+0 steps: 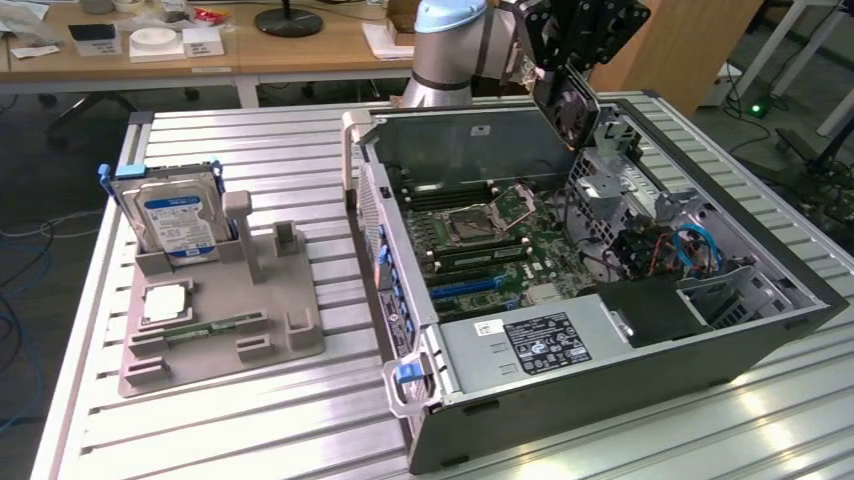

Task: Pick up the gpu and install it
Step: 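Pick up the gpu and move the gpu toward the slot, then insert the gpu into the slot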

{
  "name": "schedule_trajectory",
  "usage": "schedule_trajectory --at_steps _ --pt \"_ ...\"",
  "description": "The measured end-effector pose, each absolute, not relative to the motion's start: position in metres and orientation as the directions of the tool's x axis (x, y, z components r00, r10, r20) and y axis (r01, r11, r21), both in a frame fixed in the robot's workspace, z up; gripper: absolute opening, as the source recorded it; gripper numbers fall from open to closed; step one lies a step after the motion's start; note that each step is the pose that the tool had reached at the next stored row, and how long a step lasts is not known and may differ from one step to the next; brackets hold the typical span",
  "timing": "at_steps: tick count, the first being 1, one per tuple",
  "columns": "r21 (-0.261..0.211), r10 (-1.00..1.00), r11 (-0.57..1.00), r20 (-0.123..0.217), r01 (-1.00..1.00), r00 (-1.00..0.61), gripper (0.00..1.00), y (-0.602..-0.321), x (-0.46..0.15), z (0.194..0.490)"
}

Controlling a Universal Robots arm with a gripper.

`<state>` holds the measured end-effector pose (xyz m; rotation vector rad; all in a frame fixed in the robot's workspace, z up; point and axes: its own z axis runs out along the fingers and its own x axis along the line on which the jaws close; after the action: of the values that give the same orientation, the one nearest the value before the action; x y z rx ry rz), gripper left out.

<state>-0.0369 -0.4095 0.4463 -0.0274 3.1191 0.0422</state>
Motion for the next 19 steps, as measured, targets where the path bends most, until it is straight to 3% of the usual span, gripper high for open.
schedule_trajectory --at_steps 19 --pt "0.027 -0.075 0.997 -0.022 -0.076 -0.997 0.28 -0.4095 -0.0369 0.4463"
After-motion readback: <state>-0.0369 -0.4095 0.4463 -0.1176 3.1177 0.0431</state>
